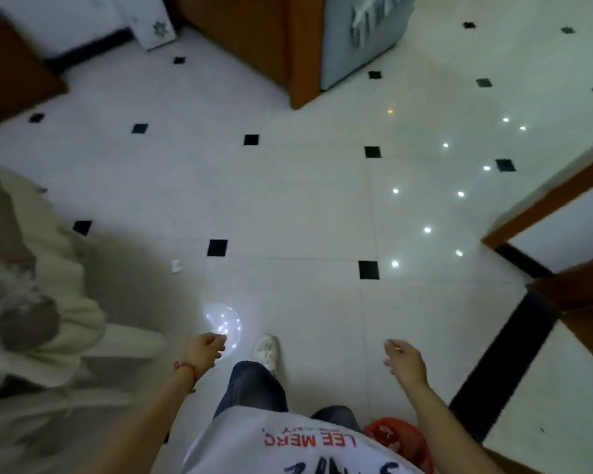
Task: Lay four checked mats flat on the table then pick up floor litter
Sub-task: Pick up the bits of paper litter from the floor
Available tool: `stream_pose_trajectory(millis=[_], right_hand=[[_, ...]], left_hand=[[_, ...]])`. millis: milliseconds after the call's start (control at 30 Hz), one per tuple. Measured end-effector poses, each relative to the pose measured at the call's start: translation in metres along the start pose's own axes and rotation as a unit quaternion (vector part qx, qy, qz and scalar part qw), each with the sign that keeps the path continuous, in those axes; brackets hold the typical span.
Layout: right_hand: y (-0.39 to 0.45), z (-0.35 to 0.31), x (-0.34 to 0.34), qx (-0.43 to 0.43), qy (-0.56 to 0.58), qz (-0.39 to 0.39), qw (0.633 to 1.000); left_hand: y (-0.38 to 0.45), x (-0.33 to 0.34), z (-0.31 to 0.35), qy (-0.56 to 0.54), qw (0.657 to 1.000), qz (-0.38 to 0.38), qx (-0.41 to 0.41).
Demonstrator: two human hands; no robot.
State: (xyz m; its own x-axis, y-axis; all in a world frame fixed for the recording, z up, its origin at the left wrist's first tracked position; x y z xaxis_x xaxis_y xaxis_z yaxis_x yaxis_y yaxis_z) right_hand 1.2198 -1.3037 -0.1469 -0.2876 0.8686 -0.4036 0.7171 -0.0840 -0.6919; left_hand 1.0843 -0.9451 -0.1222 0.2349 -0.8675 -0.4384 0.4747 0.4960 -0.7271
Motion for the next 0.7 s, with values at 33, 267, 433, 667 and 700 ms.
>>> stream_pose_trajectory(millis=[33, 267, 433, 667, 700], right_hand=[[0.006, -0.018, 0.015, -0.013, -0.017, -0.017, 1.0], [0.032, -0.134, 0.136, -0.064, -0.101, -0.112, 0.986], [0.047, -0.21, 0.216, -0.096, -0.139, -0.149, 0.974], [0.076, -0.301, 0.301, -0.123, -0.189, -0.183, 0.957], [0.084, -0.312, 0.309, -0.124, -0.196, -0.186, 0.955]], left_hand=[[0.001, -0.014, -0.012, -0.021, 1.0, 0.015, -0.015], [0.026, -0.089, -0.072, -0.158, 0.977, 0.082, -0.118], [0.066, -0.142, -0.057, -0.196, 0.966, 0.094, -0.142], [0.154, -0.232, 0.016, -0.266, 0.949, 0.135, -0.103], [0.166, -0.242, 0.026, -0.275, 0.946, 0.14, -0.098]])
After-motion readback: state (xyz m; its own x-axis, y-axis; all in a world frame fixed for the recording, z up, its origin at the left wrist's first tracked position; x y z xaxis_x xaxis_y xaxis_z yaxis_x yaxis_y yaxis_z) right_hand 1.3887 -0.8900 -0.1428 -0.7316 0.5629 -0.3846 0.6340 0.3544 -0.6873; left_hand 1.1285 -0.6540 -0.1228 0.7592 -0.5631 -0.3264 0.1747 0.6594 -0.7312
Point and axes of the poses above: each hand's wrist, its own y-axis towards the middle knuckle, its own x-axis out of the palm, z = x × y, the point moved 2 cm from there along y, towards the middle knuckle, and after that the axes turned 1 degree about y, right-handed, at the moved point
